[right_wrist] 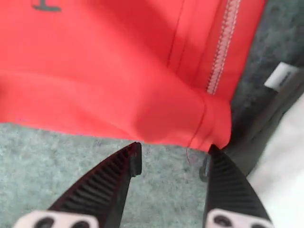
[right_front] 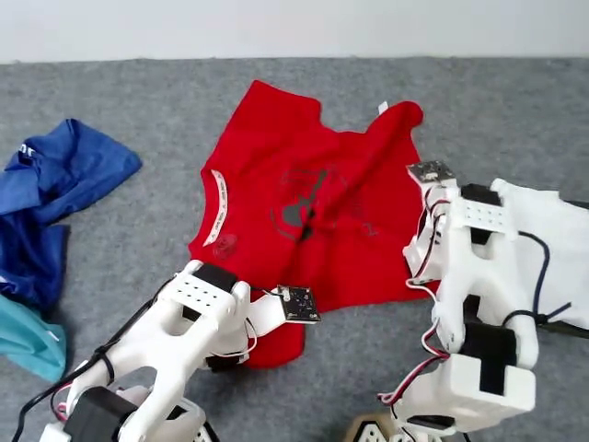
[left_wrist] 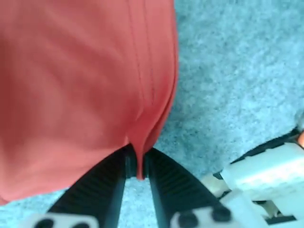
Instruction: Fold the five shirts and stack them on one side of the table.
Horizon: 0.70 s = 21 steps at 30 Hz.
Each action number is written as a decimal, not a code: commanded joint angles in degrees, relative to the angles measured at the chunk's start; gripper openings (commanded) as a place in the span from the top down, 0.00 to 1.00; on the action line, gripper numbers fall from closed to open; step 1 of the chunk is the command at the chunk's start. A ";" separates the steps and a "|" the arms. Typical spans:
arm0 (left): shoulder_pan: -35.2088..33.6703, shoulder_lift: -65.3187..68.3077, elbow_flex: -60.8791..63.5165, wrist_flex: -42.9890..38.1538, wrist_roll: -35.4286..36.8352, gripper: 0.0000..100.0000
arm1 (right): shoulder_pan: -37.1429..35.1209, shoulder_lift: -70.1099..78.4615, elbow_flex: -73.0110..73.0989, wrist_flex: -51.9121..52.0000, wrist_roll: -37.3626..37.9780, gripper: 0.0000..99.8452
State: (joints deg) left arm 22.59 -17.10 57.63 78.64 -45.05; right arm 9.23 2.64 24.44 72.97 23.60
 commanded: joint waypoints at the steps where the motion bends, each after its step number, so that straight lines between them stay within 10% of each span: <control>1: 0.35 -0.62 -1.27 -0.26 -0.44 0.98 | 0.66 -2.59 2.02 -6.02 -0.44 0.82; 21: 0.35 -0.44 -1.01 -0.26 -0.44 0.98 | 6.29 3.47 6.77 -11.56 1.93 0.89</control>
State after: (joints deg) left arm 22.59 -17.10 57.63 78.64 -45.05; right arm 14.33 4.40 31.12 61.63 23.78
